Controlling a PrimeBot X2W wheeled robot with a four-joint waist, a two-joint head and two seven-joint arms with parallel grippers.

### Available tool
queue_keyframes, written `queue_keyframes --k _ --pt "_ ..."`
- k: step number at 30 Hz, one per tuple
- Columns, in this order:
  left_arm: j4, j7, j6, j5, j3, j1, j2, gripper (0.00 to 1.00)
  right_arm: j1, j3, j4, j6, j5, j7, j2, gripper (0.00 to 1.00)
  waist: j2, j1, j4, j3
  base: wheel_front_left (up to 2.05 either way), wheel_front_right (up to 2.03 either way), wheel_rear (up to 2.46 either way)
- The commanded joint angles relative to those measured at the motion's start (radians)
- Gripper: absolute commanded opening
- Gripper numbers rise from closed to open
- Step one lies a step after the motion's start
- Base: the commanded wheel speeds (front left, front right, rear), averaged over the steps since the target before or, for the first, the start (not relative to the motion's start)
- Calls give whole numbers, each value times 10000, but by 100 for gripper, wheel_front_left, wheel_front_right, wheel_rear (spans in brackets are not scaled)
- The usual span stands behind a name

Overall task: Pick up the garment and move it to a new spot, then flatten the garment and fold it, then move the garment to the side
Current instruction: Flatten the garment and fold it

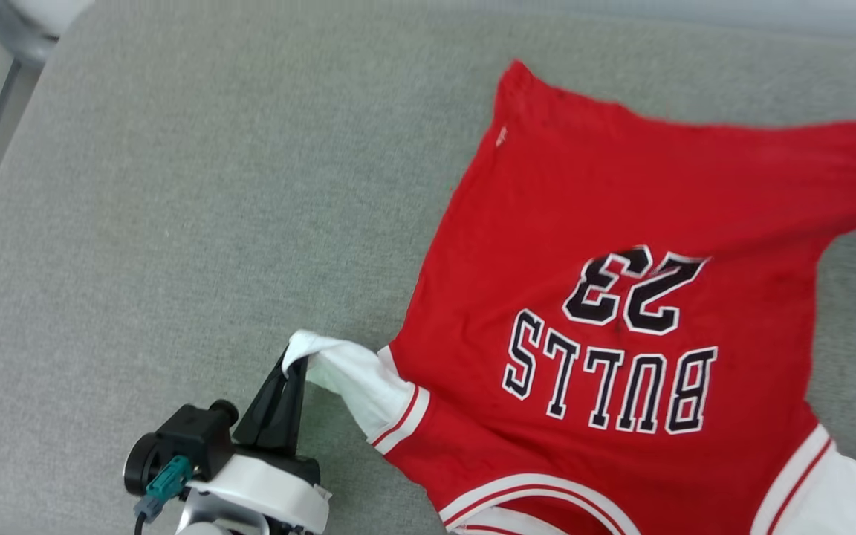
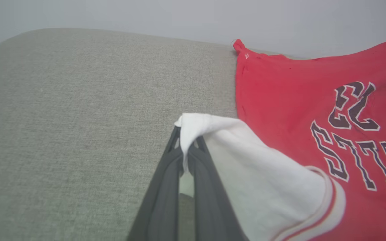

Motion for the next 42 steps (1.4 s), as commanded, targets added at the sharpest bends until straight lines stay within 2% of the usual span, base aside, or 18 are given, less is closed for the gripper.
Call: queue_keyframes --k 1,6,12,16,24,31,35,36,37,42 --pt "25 -72 52 24 44 155 68 0 427 1 -241 -9 150 -153 -233 0 0 0 -325 -523 0 0 0" --pt "13 -62 167 -44 210 565 200 0 2344 -568 -1153 -10 708 -697 -720 0 0 0 -580 -1070 0 0 0" --pt "-49 -11 313 -120 323 1010 349 0 4878 -1804 -1907 -10 707 -814 -637 0 0 0 -857 -1610 0 0 0" --pt "-94 64 395 -135 349 1239 429 0 6436 -2814 -2389 -10 591 -660 -310 0 0 0 -999 -1883 0 0 0" --pt "-183 129 527 -226 378 1504 532 0 9219 -4378 -3020 -8 192 -172 950 0 0 0 -1197 -2103 0 0 0" --pt "-199 174 577 -251 363 1485 609 0 10872 -4524 -2789 -8 49 340 2055 0 0 0 -1240 -2054 0 0 0" --pt "-176 174 598 -236 322 1448 628 0 10954 -4507 -2465 -10 -146 -31 2447 0 0 0 -1261 -2026 0 0 0" --pt "-176 174 609 -239 314 1445 632 0 10857 -4560 -2428 -10 -163 -209 2553 47 0 0 -1271 -2027 0 0 0" --pt "-177 175 620 -247 314 1450 639 0 10727 -4599 -2452 -8 -184 -348 2581 100 0 0 -1284 -2034 0 0 0" --pt "-202 179 672 -261 282 1522 668 0 10170 -5077 -2979 -8 -392 -949 2335 100 0 0 -1334 -2115 0 0 0"
